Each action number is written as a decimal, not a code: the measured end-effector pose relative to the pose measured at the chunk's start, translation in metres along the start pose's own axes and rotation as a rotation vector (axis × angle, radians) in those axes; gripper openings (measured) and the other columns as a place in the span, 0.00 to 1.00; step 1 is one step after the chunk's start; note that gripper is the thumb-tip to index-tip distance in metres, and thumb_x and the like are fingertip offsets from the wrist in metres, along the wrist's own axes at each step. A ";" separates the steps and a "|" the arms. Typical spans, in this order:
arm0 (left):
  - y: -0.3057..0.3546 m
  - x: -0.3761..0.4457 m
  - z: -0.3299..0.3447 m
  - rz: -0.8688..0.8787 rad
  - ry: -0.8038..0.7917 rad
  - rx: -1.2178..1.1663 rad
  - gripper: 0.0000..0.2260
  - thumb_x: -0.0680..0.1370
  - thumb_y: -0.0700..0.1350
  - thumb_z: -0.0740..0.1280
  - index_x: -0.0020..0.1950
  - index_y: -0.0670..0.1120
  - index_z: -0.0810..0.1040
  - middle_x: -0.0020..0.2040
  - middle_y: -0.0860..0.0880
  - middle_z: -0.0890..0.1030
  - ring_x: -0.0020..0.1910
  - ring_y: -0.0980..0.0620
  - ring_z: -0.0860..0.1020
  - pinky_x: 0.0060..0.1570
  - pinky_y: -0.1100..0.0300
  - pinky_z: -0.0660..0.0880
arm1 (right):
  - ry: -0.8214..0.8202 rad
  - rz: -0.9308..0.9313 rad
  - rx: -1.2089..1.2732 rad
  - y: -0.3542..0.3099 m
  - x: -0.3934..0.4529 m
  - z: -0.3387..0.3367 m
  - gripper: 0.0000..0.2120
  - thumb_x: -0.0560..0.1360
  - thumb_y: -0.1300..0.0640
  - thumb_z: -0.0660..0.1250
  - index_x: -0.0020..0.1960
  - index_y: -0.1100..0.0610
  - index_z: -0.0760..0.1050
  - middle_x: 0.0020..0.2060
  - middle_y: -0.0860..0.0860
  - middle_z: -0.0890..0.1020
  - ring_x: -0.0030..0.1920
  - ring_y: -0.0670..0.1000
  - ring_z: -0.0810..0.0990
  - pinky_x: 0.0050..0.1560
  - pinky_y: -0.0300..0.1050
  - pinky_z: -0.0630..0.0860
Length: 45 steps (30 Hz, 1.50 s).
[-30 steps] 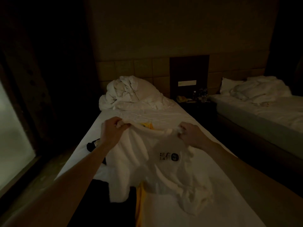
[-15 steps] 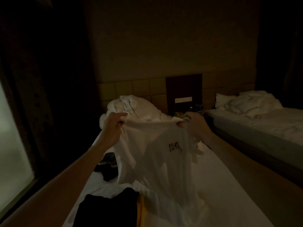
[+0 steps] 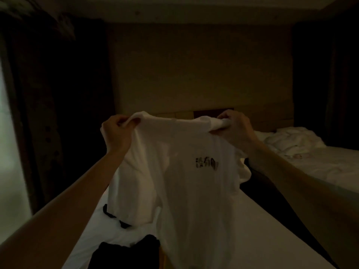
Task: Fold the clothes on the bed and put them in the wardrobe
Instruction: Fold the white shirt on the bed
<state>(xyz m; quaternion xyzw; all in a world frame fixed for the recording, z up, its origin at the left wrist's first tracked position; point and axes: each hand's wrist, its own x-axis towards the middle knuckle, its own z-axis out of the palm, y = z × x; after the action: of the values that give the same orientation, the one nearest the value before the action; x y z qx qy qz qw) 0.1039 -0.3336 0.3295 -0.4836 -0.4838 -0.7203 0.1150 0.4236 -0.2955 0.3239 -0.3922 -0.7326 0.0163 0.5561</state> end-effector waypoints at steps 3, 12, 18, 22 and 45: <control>0.019 0.014 -0.006 0.066 0.021 -0.004 0.17 0.66 0.57 0.77 0.46 0.47 0.84 0.41 0.49 0.83 0.41 0.52 0.81 0.39 0.59 0.78 | -0.045 0.003 0.170 -0.006 0.009 -0.020 0.18 0.64 0.53 0.80 0.48 0.61 0.81 0.42 0.49 0.82 0.42 0.46 0.82 0.42 0.45 0.82; -0.022 0.025 0.022 0.237 -0.118 0.277 0.16 0.64 0.59 0.77 0.38 0.48 0.81 0.38 0.52 0.79 0.38 0.53 0.77 0.36 0.58 0.73 | -0.182 0.218 0.514 0.034 0.027 -0.005 0.04 0.76 0.55 0.69 0.51 0.52 0.80 0.45 0.49 0.83 0.43 0.47 0.83 0.37 0.38 0.80; -0.132 0.006 0.088 0.290 -0.448 0.381 0.10 0.71 0.48 0.76 0.38 0.42 0.81 0.39 0.47 0.77 0.38 0.47 0.76 0.38 0.53 0.73 | -0.130 0.377 0.380 0.122 0.022 0.090 0.06 0.81 0.56 0.63 0.53 0.58 0.75 0.40 0.51 0.78 0.38 0.46 0.78 0.31 0.31 0.75; -0.223 -0.025 0.143 0.134 -0.695 0.481 0.10 0.75 0.47 0.71 0.44 0.39 0.81 0.45 0.43 0.78 0.47 0.45 0.76 0.44 0.56 0.69 | -0.181 0.398 0.195 0.200 0.013 0.170 0.06 0.82 0.55 0.61 0.52 0.57 0.73 0.45 0.53 0.77 0.45 0.51 0.77 0.46 0.45 0.73; -0.531 -0.230 0.244 -0.201 -0.687 0.662 0.20 0.75 0.58 0.69 0.58 0.45 0.75 0.59 0.45 0.74 0.58 0.45 0.72 0.57 0.49 0.71 | -0.758 0.600 -0.418 0.464 -0.143 0.428 0.19 0.79 0.47 0.62 0.67 0.51 0.66 0.63 0.55 0.74 0.63 0.59 0.71 0.59 0.55 0.70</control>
<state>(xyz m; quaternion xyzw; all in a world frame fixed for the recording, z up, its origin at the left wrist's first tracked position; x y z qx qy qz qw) 0.0268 0.0626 -0.1522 -0.5819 -0.7411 -0.3340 0.0259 0.3380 0.1170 -0.1670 -0.6540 -0.7253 0.1689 0.1330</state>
